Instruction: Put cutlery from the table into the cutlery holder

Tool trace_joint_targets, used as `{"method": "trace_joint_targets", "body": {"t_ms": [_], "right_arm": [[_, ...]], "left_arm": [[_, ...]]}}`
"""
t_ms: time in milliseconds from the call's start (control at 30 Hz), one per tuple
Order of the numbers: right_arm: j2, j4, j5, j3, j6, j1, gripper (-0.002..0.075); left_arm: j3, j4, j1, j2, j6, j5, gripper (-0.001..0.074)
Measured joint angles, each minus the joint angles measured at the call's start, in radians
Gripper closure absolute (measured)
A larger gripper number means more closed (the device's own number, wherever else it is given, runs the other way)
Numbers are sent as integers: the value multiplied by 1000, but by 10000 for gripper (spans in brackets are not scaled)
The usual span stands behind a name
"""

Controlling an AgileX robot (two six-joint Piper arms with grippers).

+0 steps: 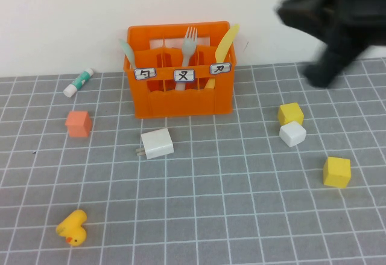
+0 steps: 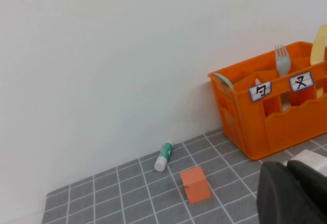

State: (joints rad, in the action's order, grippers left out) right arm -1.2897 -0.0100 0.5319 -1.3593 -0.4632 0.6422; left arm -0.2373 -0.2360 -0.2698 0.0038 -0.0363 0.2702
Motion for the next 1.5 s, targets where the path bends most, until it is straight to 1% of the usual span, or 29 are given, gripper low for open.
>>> {"method": "trace_joint_targets", "body": {"t_ms": [67, 167, 267, 367, 533, 633, 733, 1000, 1267, 1500], "right_arm": [[69, 39, 86, 23, 11, 2, 719], [185, 130, 128, 103, 48, 2, 720], [303, 249, 135, 237, 125, 2, 720], [423, 341, 105, 429, 221, 2, 720], [629, 359, 18, 749, 353, 2, 720], [739, 359, 11, 885, 417, 2, 720], [812, 359, 8, 982, 439, 2, 720], [865, 359, 11, 1041, 447, 2, 725], [865, 359, 21, 1041, 449, 2, 726], [865, 359, 21, 1041, 449, 2, 726]], "left_arm": [[0, 0, 0, 0, 0, 0, 736], [0, 0, 0, 0, -3, 0, 736], [0, 0, 0, 0, -3, 0, 736], [0, 0, 0, 0, -3, 0, 736], [0, 0, 0, 0, -3, 0, 736], [0, 0, 0, 0, -3, 0, 736], [0, 0, 0, 0, -3, 0, 736], [0, 0, 0, 0, -11, 5, 736], [0, 23, 0, 0, -22, 100, 736], [0, 23, 0, 0, -23, 142, 736]]}}
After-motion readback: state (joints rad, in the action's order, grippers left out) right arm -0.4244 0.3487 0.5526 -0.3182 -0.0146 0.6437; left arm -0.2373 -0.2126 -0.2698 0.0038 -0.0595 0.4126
